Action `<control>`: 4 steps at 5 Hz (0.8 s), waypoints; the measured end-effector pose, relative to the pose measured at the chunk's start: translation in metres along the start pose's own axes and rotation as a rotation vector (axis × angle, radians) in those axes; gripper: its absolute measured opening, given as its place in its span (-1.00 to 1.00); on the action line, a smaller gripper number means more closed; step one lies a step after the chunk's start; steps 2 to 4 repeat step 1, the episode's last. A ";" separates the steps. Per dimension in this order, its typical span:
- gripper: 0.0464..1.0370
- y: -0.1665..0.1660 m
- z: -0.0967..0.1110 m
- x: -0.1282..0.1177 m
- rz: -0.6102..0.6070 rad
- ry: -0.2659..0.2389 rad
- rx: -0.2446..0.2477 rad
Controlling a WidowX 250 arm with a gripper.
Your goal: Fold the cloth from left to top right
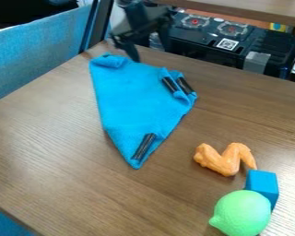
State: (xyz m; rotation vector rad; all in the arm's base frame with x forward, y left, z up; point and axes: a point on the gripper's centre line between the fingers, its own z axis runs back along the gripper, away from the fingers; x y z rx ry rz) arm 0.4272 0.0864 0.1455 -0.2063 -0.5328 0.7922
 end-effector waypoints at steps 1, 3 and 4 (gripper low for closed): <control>0.93 0.040 0.043 0.017 -0.028 -0.003 0.064; 0.93 0.040 0.043 0.017 -0.028 -0.003 0.064; 0.93 0.040 0.043 0.017 -0.028 -0.003 0.064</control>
